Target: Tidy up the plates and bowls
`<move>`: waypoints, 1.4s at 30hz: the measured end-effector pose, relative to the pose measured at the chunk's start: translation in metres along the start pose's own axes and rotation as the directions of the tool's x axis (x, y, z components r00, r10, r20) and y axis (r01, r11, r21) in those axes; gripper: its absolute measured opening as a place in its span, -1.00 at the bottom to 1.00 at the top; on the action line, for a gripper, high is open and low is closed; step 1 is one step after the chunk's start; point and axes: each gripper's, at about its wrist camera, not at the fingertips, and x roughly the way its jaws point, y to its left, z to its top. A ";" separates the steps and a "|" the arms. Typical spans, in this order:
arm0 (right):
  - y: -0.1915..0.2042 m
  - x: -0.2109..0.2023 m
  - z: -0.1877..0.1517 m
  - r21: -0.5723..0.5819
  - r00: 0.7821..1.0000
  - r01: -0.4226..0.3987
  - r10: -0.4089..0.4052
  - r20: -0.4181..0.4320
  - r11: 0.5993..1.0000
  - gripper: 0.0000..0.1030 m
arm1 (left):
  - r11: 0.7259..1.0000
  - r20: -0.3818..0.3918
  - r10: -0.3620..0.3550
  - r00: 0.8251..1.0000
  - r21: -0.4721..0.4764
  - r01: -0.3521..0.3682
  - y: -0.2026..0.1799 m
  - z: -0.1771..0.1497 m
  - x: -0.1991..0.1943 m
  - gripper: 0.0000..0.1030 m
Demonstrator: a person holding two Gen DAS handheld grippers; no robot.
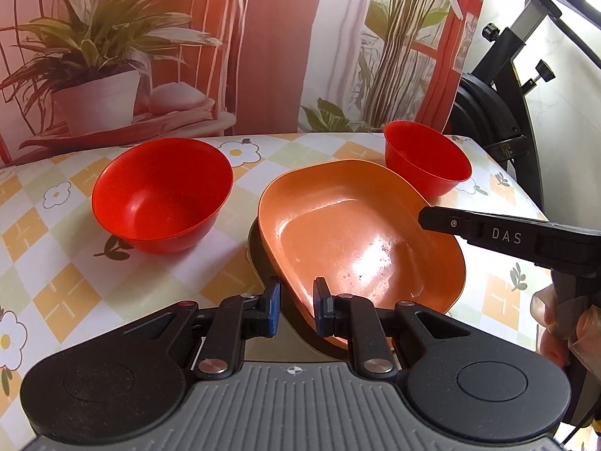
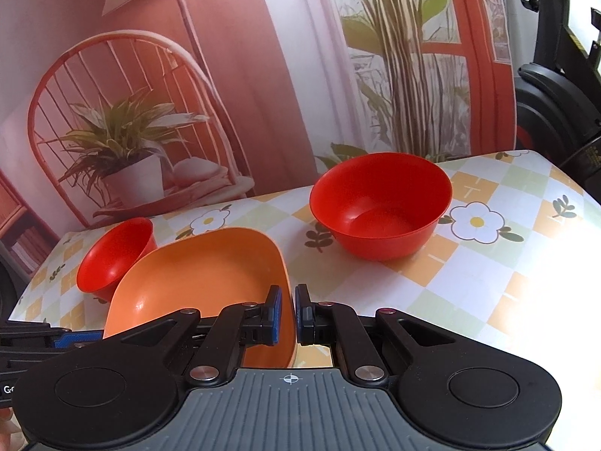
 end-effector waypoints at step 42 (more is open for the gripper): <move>0.000 -0.003 -0.023 0.013 0.994 0.085 -0.084 -0.068 0.996 -0.54 | 0.998 0.017 0.057 0.998 -0.035 -0.057 0.016 -0.011 0.000 0.07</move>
